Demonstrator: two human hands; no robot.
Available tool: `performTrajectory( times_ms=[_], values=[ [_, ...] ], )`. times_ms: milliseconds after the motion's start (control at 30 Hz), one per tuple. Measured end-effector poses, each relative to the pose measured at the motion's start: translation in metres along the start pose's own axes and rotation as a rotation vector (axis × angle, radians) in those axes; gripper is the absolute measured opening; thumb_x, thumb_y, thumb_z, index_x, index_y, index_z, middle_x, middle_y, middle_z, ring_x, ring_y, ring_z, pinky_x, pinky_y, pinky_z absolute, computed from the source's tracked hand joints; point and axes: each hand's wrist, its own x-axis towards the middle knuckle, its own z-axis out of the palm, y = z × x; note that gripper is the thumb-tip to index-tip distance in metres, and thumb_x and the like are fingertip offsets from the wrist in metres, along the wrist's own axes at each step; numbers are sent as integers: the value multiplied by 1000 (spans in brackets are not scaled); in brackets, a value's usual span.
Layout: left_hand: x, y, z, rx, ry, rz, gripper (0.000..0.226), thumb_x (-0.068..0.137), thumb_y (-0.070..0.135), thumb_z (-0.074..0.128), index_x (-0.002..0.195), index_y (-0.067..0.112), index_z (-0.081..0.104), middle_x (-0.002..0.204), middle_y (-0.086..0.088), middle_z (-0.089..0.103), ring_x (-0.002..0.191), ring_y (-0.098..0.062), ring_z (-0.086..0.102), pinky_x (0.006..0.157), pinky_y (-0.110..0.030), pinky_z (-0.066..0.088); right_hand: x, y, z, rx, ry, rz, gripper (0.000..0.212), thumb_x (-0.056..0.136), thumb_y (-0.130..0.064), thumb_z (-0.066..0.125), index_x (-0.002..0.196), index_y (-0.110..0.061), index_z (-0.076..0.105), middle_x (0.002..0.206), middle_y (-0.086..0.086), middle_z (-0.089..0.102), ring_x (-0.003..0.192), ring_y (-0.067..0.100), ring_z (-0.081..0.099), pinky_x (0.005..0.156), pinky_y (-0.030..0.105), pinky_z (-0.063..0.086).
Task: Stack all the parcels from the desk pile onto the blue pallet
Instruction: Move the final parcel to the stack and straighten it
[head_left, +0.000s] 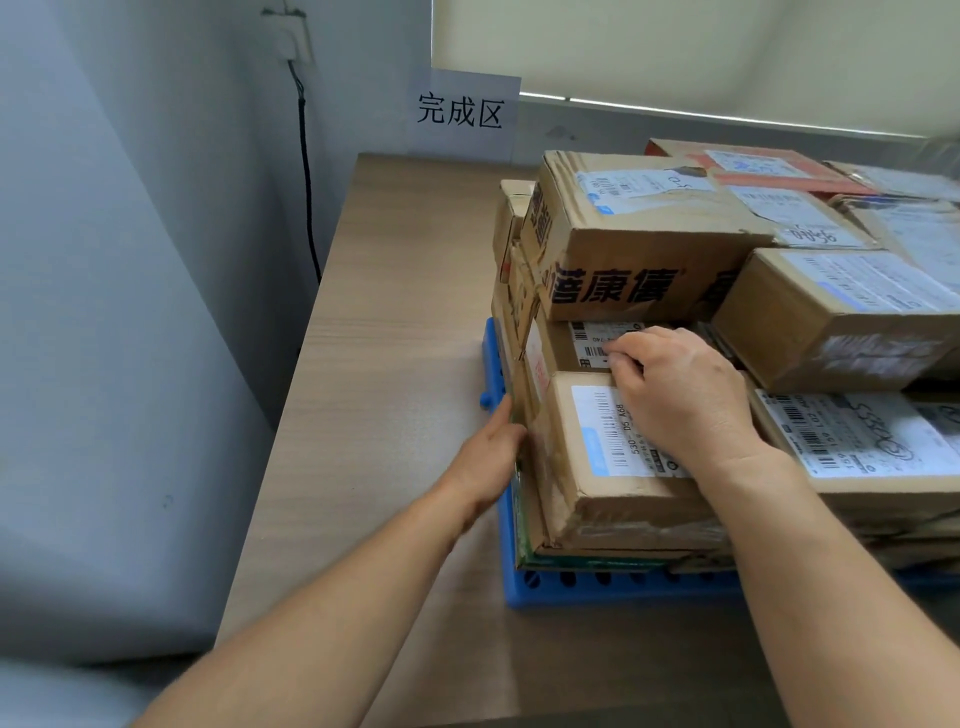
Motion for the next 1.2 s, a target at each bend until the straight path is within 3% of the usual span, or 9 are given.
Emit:
performTrajectory(
  times_ms=[200, 633, 767, 933, 1100, 1200],
  values=[
    [-42, -41, 19, -26, -71, -69, 51, 101, 44, 26, 148, 40, 8, 154, 12, 20, 140, -14, 25, 115, -39, 26, 1, 2, 0, 2, -20, -8, 29, 98, -29, 41, 114, -24, 65, 113, -4, 64, 106, 19, 51, 78, 31, 37],
    [-48, -31, 24, -52, -70, -83, 52, 102, 39, 26, 150, 34, 5, 155, 6, 20, 139, -16, 28, 110, -31, 30, 2, 6, -2, 28, -62, -15, 30, 98, -29, 42, 115, -23, 65, 117, -1, 63, 108, 24, 51, 88, 36, 41],
    [-45, -21, 20, 17, -14, -70, 52, 102, 38, 29, 150, 29, 11, 156, 7, 18, 142, -13, 21, 114, -30, 20, 2, 6, -6, 43, -71, -9, 30, 98, -31, 41, 115, -24, 64, 116, -3, 62, 106, 20, 51, 84, 33, 39],
    [-26, 16, -2, 53, 150, 24, 53, 101, 42, 32, 150, 28, 17, 154, 10, 23, 140, -10, 23, 105, -22, 20, -4, 6, -17, 69, -54, 2, 30, 98, -34, 40, 117, -26, 63, 119, -6, 61, 109, 16, 50, 83, 32, 40],
    [3, 57, -19, 72, 203, 161, 49, 102, 38, 29, 149, 25, 22, 145, 15, 32, 134, -5, 28, 111, -28, 23, -5, 5, -21, 74, -42, 13, 31, 98, -35, 39, 117, -27, 62, 119, -8, 60, 111, 15, 49, 86, 31, 40],
    [37, 82, -36, 45, 248, 128, 55, 100, 46, 28, 149, 21, 22, 154, 2, 26, 140, -17, 26, 115, -42, 23, -6, 5, -17, 43, -49, 3, 31, 98, -35, 39, 115, -26, 63, 116, -7, 61, 110, 16, 50, 87, 31, 44]
  ],
)
